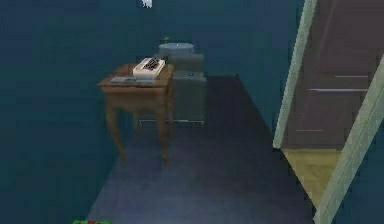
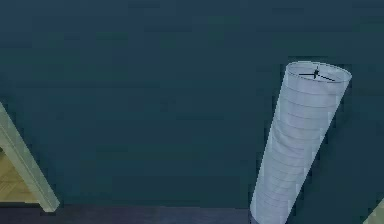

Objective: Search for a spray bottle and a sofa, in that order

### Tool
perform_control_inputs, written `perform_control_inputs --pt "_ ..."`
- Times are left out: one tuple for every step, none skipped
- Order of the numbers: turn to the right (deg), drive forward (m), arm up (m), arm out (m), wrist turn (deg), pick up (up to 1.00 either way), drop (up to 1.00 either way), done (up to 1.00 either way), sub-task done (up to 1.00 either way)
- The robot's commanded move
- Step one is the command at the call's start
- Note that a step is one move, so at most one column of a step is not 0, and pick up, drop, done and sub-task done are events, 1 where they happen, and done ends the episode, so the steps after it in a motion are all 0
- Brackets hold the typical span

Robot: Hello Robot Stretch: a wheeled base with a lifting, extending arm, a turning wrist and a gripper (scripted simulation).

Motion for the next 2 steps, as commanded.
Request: perform_control_inputs --pt "3.0 0.00 0.00 0.00 0.0 0.00 0.00 0.00 0.00" --pt "-6.0 0.00 0.00 0.00 0.0 0.00 0.00 0.00 0.00"
